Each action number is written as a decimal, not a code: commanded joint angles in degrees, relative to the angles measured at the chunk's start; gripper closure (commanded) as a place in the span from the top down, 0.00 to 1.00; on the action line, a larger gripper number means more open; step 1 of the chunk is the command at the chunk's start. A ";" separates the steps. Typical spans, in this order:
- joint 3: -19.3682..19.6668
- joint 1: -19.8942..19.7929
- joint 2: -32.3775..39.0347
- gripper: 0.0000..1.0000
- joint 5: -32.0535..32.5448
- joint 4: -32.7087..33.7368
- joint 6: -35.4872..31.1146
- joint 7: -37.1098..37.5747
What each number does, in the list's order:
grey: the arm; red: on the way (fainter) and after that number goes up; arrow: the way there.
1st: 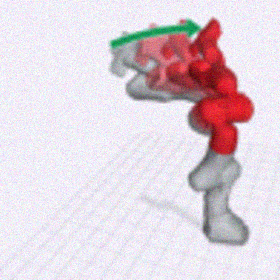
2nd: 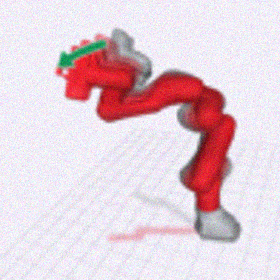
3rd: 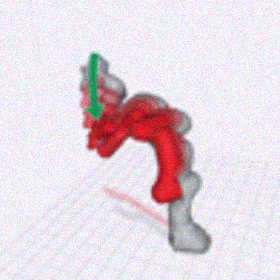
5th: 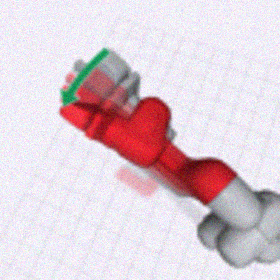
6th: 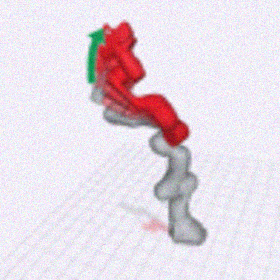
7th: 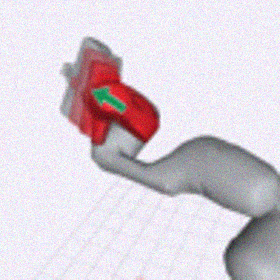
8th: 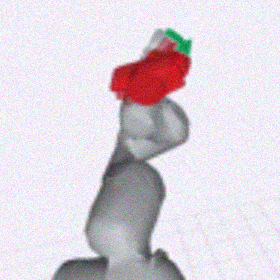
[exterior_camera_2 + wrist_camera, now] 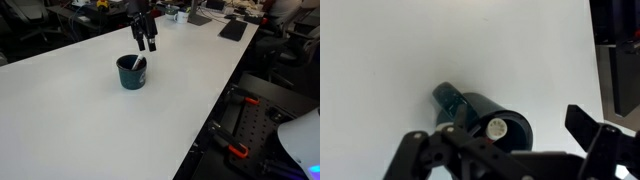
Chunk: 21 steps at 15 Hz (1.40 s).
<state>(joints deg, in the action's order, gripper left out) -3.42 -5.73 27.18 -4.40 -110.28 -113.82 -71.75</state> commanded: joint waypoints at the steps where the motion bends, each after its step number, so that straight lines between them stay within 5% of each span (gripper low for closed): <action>1: -1.15 -0.53 1.18 1.00 0.08 0.15 -2.96 -3.54; 8: -1.82 0.06 2.08 0.99 0.74 0.74 -4.47 -4.52; 15: -1.86 0.04 1.94 0.66 0.58 1.25 -4.16 -4.22; 21: -1.86 0.03 1.63 0.98 0.43 1.04 -4.11 -3.99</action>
<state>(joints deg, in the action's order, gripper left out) -4.93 -5.60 29.43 -4.36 -109.25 -117.75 -75.32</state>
